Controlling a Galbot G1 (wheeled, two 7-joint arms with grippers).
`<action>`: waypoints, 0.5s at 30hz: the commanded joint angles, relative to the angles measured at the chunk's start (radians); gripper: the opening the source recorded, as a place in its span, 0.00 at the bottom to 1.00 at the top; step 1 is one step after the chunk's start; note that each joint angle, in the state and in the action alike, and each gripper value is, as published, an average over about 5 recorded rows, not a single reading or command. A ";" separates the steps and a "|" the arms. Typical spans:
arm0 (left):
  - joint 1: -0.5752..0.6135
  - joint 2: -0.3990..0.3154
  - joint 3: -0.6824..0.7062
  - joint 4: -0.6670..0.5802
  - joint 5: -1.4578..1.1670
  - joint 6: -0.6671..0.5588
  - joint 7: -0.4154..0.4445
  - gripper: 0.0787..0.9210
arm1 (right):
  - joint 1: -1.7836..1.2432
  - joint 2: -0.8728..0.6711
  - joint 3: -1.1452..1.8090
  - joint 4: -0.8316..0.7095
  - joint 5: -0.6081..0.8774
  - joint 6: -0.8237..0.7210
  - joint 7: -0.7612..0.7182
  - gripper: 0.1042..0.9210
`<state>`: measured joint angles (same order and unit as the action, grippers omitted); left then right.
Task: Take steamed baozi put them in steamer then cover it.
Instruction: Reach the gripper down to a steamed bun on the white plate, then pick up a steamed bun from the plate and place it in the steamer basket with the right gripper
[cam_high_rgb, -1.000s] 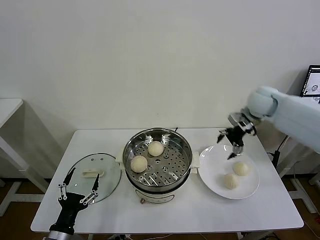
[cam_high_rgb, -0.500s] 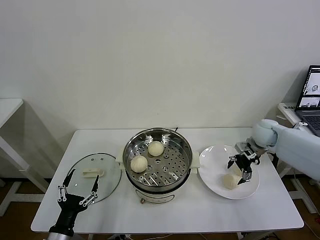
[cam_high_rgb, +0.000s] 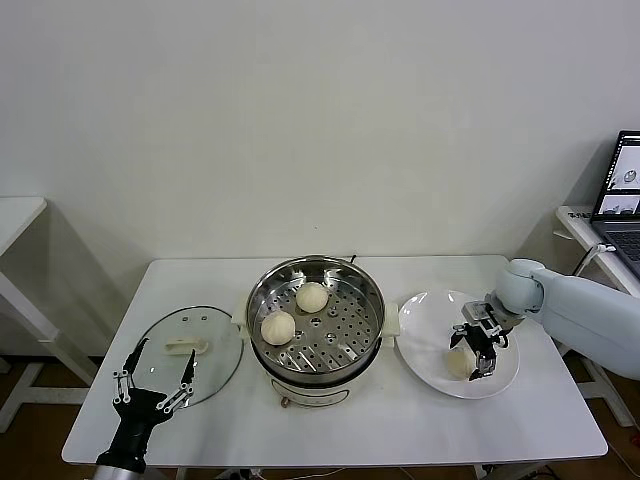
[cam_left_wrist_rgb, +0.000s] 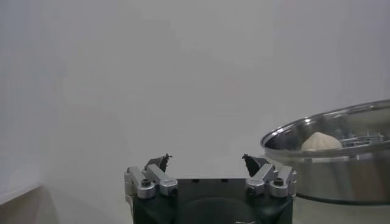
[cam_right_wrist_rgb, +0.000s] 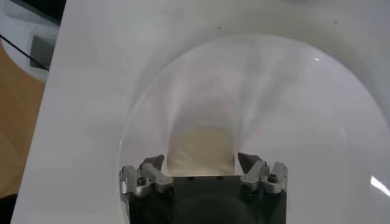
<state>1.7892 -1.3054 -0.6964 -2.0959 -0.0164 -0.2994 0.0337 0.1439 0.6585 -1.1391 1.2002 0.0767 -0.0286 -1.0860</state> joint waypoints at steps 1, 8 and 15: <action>-0.001 -0.002 0.005 0.000 -0.001 -0.003 -0.001 0.88 | 0.015 -0.006 -0.002 0.019 -0.006 -0.008 0.018 0.73; -0.005 0.001 0.010 -0.001 -0.001 0.003 -0.002 0.88 | 0.175 -0.003 0.019 0.075 -0.038 0.055 -0.064 0.64; -0.005 0.004 0.013 -0.011 -0.001 0.007 -0.003 0.88 | 0.511 0.150 -0.058 0.104 0.049 0.295 -0.159 0.65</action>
<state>1.7821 -1.3026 -0.6842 -2.1004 -0.0169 -0.2947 0.0311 0.3341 0.6892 -1.1491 1.2676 0.0710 0.0604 -1.1569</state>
